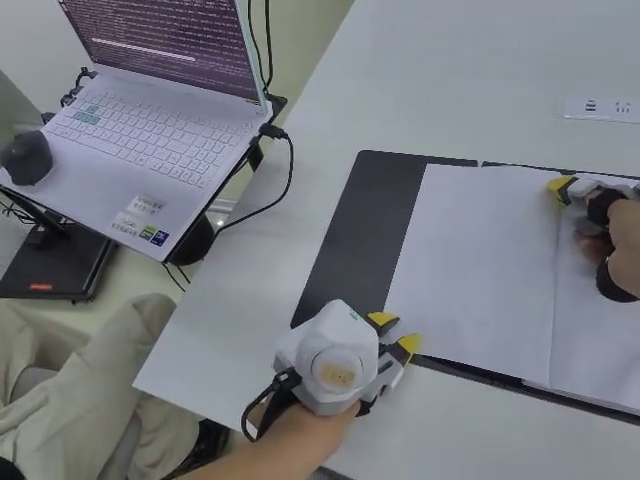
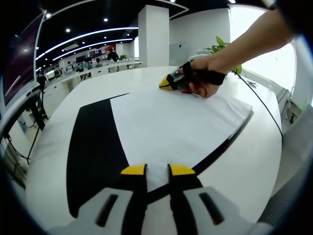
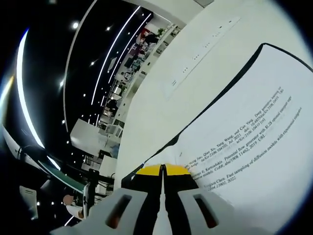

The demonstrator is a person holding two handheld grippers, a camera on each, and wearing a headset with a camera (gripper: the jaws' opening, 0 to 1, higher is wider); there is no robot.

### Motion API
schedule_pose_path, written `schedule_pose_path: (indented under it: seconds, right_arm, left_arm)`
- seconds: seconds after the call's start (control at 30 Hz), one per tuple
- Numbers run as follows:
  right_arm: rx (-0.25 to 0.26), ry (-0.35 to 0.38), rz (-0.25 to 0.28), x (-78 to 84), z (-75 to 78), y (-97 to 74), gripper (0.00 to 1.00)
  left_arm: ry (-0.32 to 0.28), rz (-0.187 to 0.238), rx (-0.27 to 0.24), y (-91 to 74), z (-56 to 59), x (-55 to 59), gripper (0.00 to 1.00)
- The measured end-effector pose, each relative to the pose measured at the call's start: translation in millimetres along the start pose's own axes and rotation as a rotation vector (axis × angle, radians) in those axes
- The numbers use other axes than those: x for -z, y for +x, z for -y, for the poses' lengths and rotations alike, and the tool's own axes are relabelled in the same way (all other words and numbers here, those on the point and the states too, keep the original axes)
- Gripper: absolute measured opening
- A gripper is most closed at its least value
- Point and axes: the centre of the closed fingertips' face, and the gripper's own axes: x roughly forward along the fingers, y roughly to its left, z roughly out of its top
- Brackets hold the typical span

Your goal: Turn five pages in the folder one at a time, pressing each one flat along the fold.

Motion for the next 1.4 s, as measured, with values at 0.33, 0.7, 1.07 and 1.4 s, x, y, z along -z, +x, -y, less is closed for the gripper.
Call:
schedule_pose_path:
  seconds: [0.33,0.7,1.07,1.4]
  right_arm:
    - [0.004,0.061,0.048,-13.3,-0.4,8.8,0.00]
    - [-0.007,0.008,0.008,-7.9,-2.4,3.6,0.00]
    - [-0.019,-0.056,-0.053,9.0,-2.5,-10.5,0.00]
    - [-0.026,-0.036,-0.078,17.3,3.6,-19.3,0.00]
  left_arm:
    - [0.001,0.002,0.001,0.8,-0.5,-0.2,0.15]
    - [-0.003,0.002,0.000,1.5,-0.9,0.4,0.15]
    - [-0.004,0.003,0.000,1.3,-1.8,1.2,0.15]
    - [0.002,0.001,0.003,0.6,-0.9,0.5,0.15]
